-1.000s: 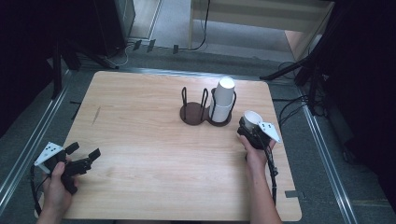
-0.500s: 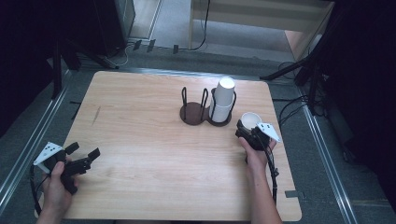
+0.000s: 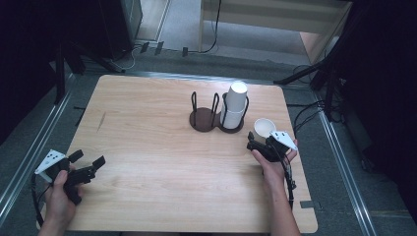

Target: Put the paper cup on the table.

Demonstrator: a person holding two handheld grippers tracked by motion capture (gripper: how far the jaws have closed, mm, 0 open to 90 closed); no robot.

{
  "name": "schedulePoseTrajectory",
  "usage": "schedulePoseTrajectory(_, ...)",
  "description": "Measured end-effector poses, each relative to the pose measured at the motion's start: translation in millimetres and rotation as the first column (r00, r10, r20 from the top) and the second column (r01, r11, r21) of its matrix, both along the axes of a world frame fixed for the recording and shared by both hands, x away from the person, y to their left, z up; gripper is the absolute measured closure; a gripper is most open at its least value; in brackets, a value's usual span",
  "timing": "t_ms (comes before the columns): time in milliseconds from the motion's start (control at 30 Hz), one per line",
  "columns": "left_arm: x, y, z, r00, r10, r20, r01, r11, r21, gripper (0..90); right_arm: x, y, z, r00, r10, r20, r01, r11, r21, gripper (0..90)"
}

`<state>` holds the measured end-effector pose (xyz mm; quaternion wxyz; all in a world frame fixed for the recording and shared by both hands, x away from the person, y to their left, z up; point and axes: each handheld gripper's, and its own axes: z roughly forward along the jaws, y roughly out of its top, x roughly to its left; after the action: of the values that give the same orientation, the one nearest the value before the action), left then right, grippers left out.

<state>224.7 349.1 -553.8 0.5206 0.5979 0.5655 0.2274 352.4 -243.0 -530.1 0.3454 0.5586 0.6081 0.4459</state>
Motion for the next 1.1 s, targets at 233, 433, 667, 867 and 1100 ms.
schedulePoseTrajectory(233, -0.1, 0.0, 0.0, 1.0000, -0.001, 0.000, 0.001, 1.0000, 0.000, 0.0, -14.0, -4.2, 6.0, 0.9996, 0.010, 0.026, -0.009, 0.999, -0.035, 0.0)
schedulePoseTrajectory(433, 0.1, 0.2, 0.0, 1.0000, 0.000, 0.000, 0.000, 1.0000, -0.002, 0.0, -29.6, -8.5, 13.1, 0.9988, 0.025, 0.043, -0.024, 0.999, -0.029, 0.0)
schedulePoseTrajectory(667, 0.0, 0.3, 0.0, 1.0000, 0.000, -0.001, 0.000, 1.0000, -0.002, 0.0, -45.1, -15.1, 17.0, 0.9980, 0.034, 0.053, -0.032, 0.999, -0.025, 0.0)
schedulePoseTrajectory(867, -0.1, 0.2, 0.0, 1.0000, -0.001, 0.000, 0.001, 1.0000, -0.001, 0.0, -59.4, -22.9, 18.8, 0.9972, 0.034, 0.067, -0.032, 0.999, -0.036, 0.0)
schedulePoseTrajectory(1100, 0.0, 0.2, -0.1, 1.0000, -0.001, 0.001, 0.001, 1.0000, -0.003, 0.0, -73.2, -34.5, 21.5, 0.9964, 0.021, 0.083, -0.018, 0.999, -0.031, 0.0)
